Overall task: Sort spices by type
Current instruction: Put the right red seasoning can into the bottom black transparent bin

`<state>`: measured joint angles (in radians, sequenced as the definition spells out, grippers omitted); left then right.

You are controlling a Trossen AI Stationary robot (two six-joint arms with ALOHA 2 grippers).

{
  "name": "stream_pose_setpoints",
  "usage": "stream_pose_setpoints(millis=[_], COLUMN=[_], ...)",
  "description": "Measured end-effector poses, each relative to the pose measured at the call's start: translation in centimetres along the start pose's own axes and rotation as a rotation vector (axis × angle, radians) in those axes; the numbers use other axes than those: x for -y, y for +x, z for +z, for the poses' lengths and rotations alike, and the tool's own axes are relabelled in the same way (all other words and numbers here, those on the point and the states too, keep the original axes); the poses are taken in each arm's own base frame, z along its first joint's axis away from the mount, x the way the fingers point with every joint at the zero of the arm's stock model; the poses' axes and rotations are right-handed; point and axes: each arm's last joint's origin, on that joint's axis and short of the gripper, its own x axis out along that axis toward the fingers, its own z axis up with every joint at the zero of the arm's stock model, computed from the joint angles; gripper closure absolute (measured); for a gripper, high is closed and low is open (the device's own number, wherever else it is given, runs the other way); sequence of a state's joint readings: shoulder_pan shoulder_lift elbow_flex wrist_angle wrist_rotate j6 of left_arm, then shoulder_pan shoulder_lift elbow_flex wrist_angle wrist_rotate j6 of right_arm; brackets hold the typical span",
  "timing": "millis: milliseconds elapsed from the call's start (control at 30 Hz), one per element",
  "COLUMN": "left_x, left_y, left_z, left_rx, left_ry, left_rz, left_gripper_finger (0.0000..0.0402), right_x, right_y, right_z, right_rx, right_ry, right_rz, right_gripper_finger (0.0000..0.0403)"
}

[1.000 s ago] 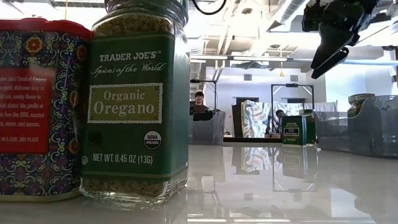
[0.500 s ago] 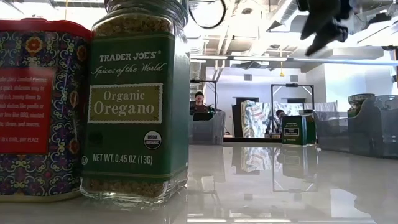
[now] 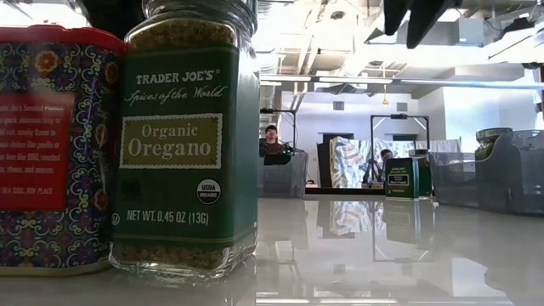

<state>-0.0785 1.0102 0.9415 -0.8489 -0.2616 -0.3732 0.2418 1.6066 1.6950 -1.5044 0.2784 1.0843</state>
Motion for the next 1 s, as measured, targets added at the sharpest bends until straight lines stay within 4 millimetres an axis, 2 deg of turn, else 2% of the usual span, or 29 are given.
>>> stream_pose_setpoints(millis=[167, 333, 667, 833, 1000], left_x=[-1.0, -1.7, -2.2, -2.1, -2.1], left_y=[-1.6, -2.4, -2.1, -1.6, -1.5], left_z=[-1.9, -3.3, -5.0, -5.2, -5.1], left_rx=[0.04, 0.06, 0.047, 0.032, 0.037], left_ry=[-0.017, -0.011, -0.007, -0.004, -0.007], left_rz=[-0.071, -0.134, -0.156, -0.149, -0.149], left_gripper_finger=[0.0029, 0.0029, 0.0029, 0.0029, 0.0029], right_x=[-2.7, -4.1, -5.4, -5.5, -6.2], right_y=[-0.3, -0.4, -0.1, 0.1, 1.9], right_z=[-0.9, -3.6, -11.0, -13.5, -14.8], right_rx=[-0.077, -0.14, -0.276, -0.279, -0.326], right_ry=[0.11, 0.272, 0.556, 0.652, 0.629], right_rz=[-0.002, -0.005, -0.111, -0.145, -0.111], right_gripper_finger=[0.0113, 0.0113, 0.0113, 0.0113, 0.0113])
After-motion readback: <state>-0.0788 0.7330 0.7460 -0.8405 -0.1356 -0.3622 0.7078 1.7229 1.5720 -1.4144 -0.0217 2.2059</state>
